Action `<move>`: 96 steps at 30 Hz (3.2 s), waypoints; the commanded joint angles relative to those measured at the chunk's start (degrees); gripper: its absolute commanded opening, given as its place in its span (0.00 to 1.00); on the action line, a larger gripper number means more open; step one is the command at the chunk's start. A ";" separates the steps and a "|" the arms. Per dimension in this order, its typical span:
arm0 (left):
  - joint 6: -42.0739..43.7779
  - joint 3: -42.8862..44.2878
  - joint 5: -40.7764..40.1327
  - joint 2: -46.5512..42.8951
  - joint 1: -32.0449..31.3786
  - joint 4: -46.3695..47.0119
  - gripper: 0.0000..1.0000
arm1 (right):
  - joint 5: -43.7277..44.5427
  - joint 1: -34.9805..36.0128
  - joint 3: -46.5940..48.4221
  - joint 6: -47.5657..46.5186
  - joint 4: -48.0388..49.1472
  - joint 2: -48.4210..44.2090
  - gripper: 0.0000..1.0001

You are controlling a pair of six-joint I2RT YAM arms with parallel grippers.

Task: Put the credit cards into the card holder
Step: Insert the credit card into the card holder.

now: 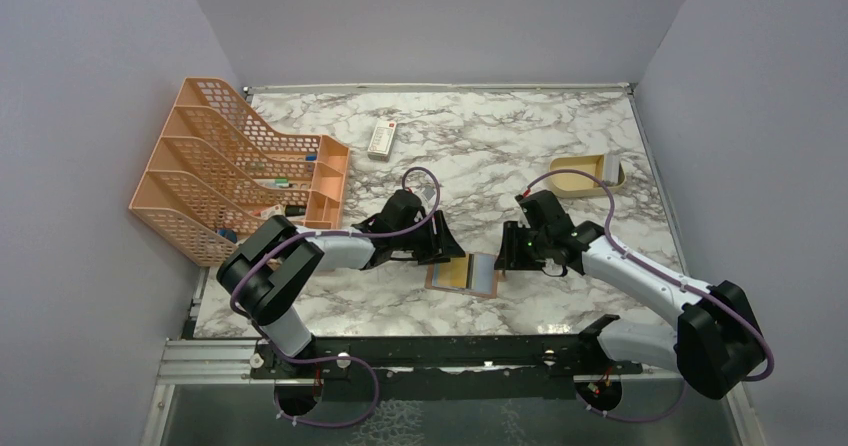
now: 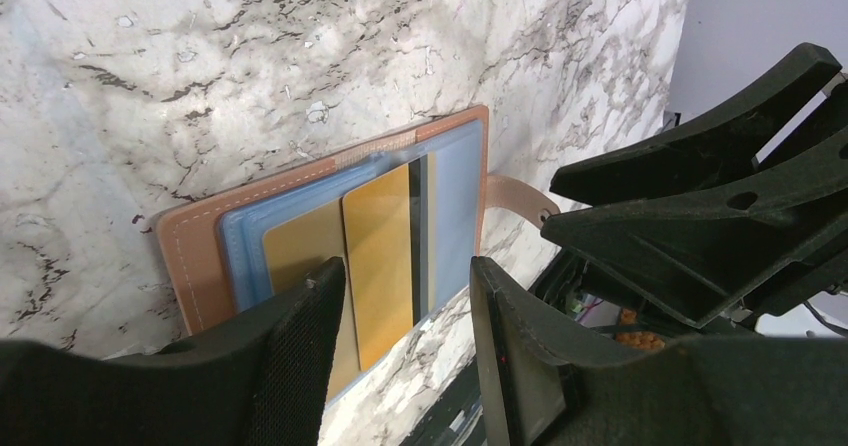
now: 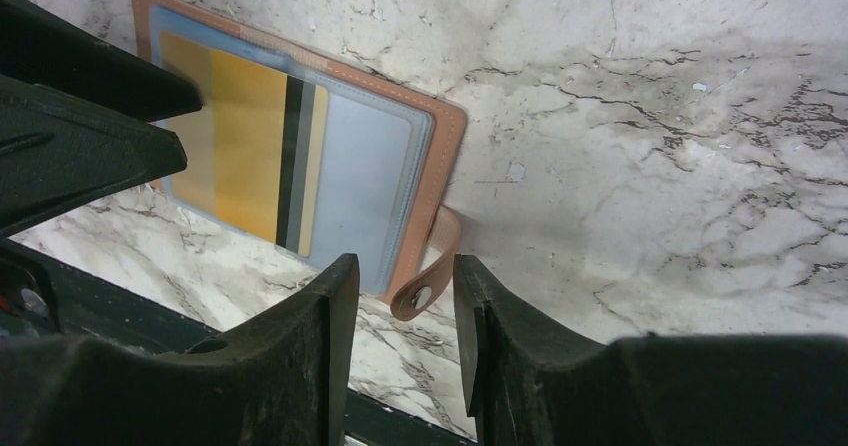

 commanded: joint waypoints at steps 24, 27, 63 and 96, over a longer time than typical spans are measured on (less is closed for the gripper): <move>-0.67 -0.33 0.05 0.14 -2.77 -0.40 0.52 | 0.24 0.49 -4.03 1.07 4.42 2.33 0.19; -0.73 -0.06 0.05 0.41 -2.96 -0.35 0.52 | -0.02 0.49 -4.26 0.98 5.12 2.47 0.16; -0.37 4.60 0.43 5.32 -5.31 0.25 0.52 | -1.55 0.50 -5.44 0.67 7.72 3.27 0.12; 2.85 5.83 -3.00 1.59 -5.58 -6.17 0.57 | -1.44 0.58 -5.36 0.32 7.55 3.14 0.11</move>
